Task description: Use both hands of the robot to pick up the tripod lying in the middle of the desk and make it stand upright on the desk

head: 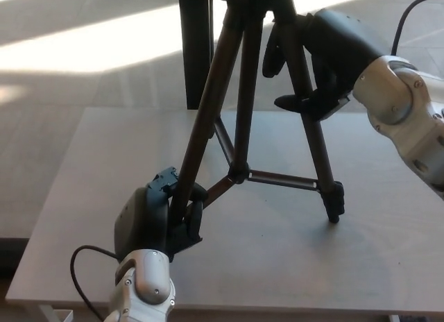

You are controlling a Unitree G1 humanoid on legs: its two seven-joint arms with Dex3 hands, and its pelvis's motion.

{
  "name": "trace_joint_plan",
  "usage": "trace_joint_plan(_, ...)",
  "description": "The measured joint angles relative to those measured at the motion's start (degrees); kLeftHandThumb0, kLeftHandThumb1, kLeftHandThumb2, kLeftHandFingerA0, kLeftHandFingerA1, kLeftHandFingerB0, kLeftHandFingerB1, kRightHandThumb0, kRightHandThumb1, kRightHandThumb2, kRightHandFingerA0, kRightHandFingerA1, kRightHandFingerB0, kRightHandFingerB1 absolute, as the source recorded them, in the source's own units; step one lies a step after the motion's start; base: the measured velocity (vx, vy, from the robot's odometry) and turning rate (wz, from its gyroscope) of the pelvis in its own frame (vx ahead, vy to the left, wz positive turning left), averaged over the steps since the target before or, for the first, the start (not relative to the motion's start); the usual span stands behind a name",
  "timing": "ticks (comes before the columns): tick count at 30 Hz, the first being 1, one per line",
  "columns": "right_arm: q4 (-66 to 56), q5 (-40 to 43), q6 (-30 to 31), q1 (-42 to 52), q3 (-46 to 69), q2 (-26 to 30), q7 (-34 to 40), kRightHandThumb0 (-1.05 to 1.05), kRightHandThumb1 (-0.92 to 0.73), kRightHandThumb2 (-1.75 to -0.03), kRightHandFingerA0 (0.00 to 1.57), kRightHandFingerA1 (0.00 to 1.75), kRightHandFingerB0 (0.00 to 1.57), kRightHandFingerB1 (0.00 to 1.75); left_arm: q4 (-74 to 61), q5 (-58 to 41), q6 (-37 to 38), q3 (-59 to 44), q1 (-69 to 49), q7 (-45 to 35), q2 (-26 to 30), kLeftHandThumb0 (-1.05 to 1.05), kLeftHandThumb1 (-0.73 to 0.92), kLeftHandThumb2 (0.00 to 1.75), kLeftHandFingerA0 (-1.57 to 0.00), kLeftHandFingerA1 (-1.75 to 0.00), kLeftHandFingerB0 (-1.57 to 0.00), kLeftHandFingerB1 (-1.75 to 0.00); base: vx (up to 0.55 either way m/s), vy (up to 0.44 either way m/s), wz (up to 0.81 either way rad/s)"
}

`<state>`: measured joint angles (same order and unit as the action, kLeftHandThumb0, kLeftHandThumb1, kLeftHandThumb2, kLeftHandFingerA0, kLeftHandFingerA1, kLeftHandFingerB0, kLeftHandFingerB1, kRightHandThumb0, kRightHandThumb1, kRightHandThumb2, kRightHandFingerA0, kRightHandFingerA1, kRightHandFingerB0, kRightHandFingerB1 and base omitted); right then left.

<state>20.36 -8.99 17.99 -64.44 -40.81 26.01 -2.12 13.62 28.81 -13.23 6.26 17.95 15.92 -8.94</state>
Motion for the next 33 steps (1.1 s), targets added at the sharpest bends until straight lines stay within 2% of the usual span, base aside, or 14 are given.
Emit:
trace_joint_plan(5,4.7,-1.1,0.1,-2.2,-0.4,-2.3,-1.0,-0.28,-0.62,-0.98,0.93,1.75,0.76,1.53,-0.2,-0.4,0.3,0.3,-0.7,0.0,0.0,-0.32,0.62,0.85,-0.88,-1.75,-0.73,-1.34,0.00,0.000,0.00)
trace_joint_plan(16,8.1,-2.8,0.5,-3.7,-0.4,-4.3,-2.6,-0.25,-0.65,-0.95,0.89,1.75,0.75,1.51,-0.5,-1.9,0.5,0.5,-1.4,-1.3,0.7,-0.25,0.51,1.17,-0.83,-1.73,-0.77,-1.53,0.00,0.000,0.00)
trace_joint_plan(17,8.2,-2.9,0.6,-3.7,-0.4,-4.4,-2.8,-0.26,-0.66,-0.93,0.88,1.75,0.74,1.46,-0.5,-2.1,0.6,0.5,-1.4,-1.5,0.9,-0.25,0.50,1.17,-0.84,-1.74,-0.77,-1.53,0.00,0.000,0.00)
trace_joint_plan(18,8.3,-3.0,0.6,-3.7,-0.4,-4.4,-2.9,-0.27,-0.67,-0.87,0.86,1.71,0.68,0.71,-0.5,-2.2,0.6,0.6,-1.4,-1.6,1.0,-0.26,0.48,1.20,-0.86,-1.73,-0.79,-1.52,0.00,0.000,0.00)
trace_joint_plan(20,8.3,-3.4,0.6,-3.7,-0.4,-4.4,-3.6,-0.27,-0.66,-0.80,0.91,1.59,0.58,0.55,-0.5,-2.6,0.8,0.7,-1.5,-2.1,1.4,-0.24,0.49,1.19,-0.86,-1.71,-0.80,-1.51,0.00,0.000,0.00)
trace_joint_plan(23,8.4,-4.2,0.5,-3.7,-0.3,-4.4,-4.5,-0.26,-0.67,-0.75,0.82,1.57,0.67,0.60,-0.5,-3.1,0.9,0.7,-1.5,-2.7,1.8,-0.26,0.68,0.77,-0.88,-1.74,-0.66,-1.50,0.00,0.000,0.00)
trace_joint_plan(24,8.6,-4.4,0.5,-3.6,-0.2,-4.4,-4.9,-0.28,-0.69,-0.72,0.78,1.41,0.68,0.61,-0.5,-3.3,0.9,0.7,-1.5,-3.0,2.0,-0.29,0.67,0.80,-0.85,-1.54,-0.82,-1.28,0.00,0.000,0.00)
trace_joint_plan(25,8.9,-4.7,0.5,-3.6,-0.1,-4.4,-5.3,-0.35,-0.70,-0.61,0.75,1.20,0.43,0.45,-0.6,-3.5,0.8,0.5,-1.5,-3.2,1.9,-0.34,0.78,0.63,-0.90,-1.16,-0.54,-0.64,0.00,0.000,0.00)
trace_joint_plan(26,9.0,-4.8,0.4,-3.6,0.0,-4.4,-5.7,-0.42,-0.69,-0.60,0.75,1.10,0.30,0.37,-0.9,-3.8,0.5,0.3,-1.4,-3.6,2.0,-0.45,0.77,0.62,-0.74,-0.92,-0.29,-0.43,0.00,0.000,0.00)
trace_joint_plan(27,9.1,-4.8,0.4,-3.6,0.1,-4.4,-6.0,-0.51,-0.68,-0.60,0.69,1.03,0.18,0.34,-1.1,-3.9,0.1,0.2,-1.2,-4.0,2.1,-0.50,0.73,0.62,-0.56,-0.71,-0.14,-0.28,0.00,0.000,0.00)
trace_joint_plan(28,9.3,-4.8,0.4,-3.6,0.2,-4.4,-6.4,-0.60,-0.70,-0.60,0.32,0.74,0.05,0.30,-1.6,-4.3,-0.5,0.0,-0.9,-4.8,2.5,-0.53,0.68,0.64,-0.39,-0.71,-0.07,-0.20,0.00,0.000,0.00)
trace_joint_plan(31,9.7,-5.2,0.4,-3.6,-0.1,-4.1,-7.7,-0.60,-0.70,-0.60,0.32,0.74,0.05,0.30,-2.2,-5.2,-2.5,-0.9,-0.2,-7.0,3.7,-0.53,0.68,0.64,-0.39,-0.71,-0.07,-0.20,0.00,0.000,0.00)
trace_joint_plan(32,9.9,-5.4,0.4,-3.6,-0.2,-3.9,-8.1,-0.97,-0.58,-0.89,0.00,0.10,0.00,0.01,-2.3,-5.5,-3.1,-1.1,0.0,-7.7,4.2,-0.84,0.49,0.79,0.00,-0.05,0.00,0.00,0.00,0.000,0.00)
trace_joint_plan(33,10.0,-5.6,0.4,-3.6,-0.3,-3.8,-8.5,-0.82,-0.59,-0.76,0.00,0.00,0.00,0.00,-2.6,-5.8,-3.7,-1.2,0.3,-8.6,4.7,-0.68,0.70,0.61,0.00,0.00,0.00,0.00,0.00,0.000,0.00)
